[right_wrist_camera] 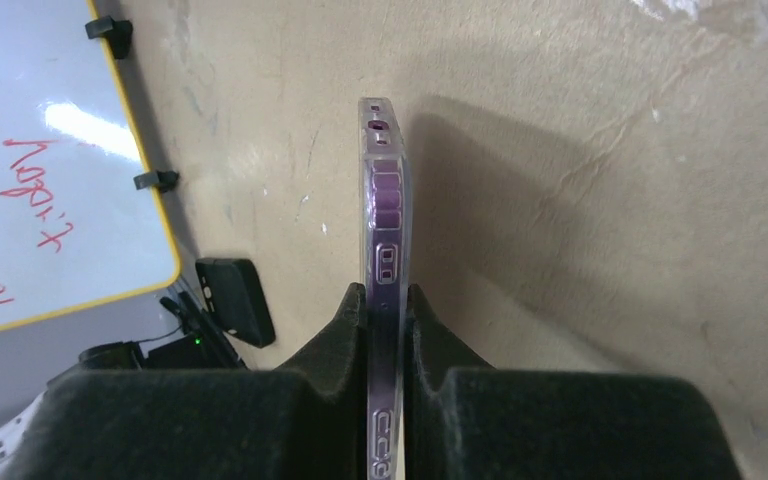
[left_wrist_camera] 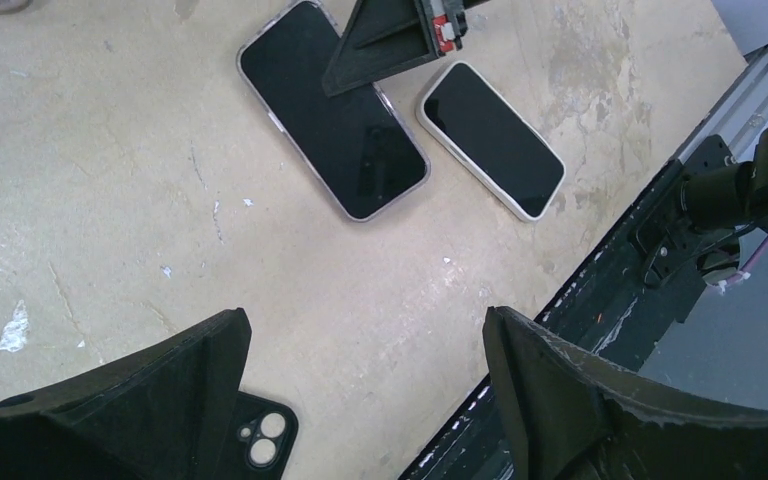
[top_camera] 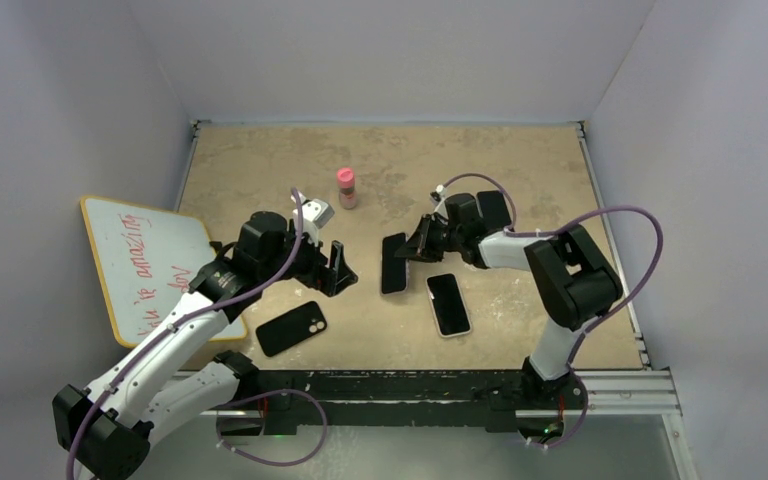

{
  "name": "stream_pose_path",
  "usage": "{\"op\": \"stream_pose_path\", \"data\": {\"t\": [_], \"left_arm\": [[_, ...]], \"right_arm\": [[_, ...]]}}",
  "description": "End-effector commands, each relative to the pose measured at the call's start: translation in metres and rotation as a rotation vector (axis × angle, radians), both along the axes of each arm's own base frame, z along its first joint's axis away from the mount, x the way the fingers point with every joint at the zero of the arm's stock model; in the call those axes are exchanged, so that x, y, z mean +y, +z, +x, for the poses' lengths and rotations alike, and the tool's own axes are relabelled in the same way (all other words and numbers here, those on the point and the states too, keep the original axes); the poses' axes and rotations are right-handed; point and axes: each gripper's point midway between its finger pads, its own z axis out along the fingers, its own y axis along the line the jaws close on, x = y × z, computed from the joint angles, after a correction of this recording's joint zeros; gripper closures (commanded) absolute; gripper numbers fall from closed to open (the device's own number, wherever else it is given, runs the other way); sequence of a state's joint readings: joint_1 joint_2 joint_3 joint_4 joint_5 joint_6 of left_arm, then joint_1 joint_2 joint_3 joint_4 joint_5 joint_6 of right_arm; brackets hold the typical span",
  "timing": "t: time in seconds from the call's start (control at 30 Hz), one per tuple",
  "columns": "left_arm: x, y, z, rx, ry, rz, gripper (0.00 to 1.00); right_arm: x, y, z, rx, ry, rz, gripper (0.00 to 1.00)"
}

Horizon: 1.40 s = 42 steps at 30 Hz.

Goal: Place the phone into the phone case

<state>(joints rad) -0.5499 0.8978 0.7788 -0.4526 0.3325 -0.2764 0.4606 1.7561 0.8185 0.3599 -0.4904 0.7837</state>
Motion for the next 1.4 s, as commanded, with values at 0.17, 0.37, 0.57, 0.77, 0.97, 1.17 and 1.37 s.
{"op": "stream_pose_path", "data": {"t": [0.17,0.37,0.57,0.77,0.97,1.17,1.37], "left_arm": [[0.004,0.036,0.003,-0.128,0.000,-0.038,0.09],[0.005,0.038,0.002,-0.132,0.005,-0.040,0.09],[0.008,0.038,0.004,-0.137,0.026,-0.034,0.09],[0.012,0.041,0.003,-0.143,0.047,-0.036,0.09],[0.014,0.043,0.002,-0.154,0.061,-0.046,0.09],[0.017,0.044,0.004,-0.157,0.084,-0.036,0.09],[0.018,0.037,0.007,-0.137,0.092,-0.020,0.09]], "right_arm": [[-0.003,0.018,0.071,-0.149,0.039,0.012,1.00],[-0.020,-0.015,0.090,-0.096,0.018,-0.075,0.83],[-0.034,0.000,0.109,-0.135,-0.002,-0.152,0.51],[-0.067,0.030,0.114,-0.195,-0.076,-0.330,0.19],[-0.137,0.049,0.121,-0.261,-0.232,-0.647,0.01],[-0.184,0.056,0.125,-0.255,-0.279,-0.774,0.01],[-0.223,0.043,0.131,-0.194,-0.305,-0.755,0.01]]}}
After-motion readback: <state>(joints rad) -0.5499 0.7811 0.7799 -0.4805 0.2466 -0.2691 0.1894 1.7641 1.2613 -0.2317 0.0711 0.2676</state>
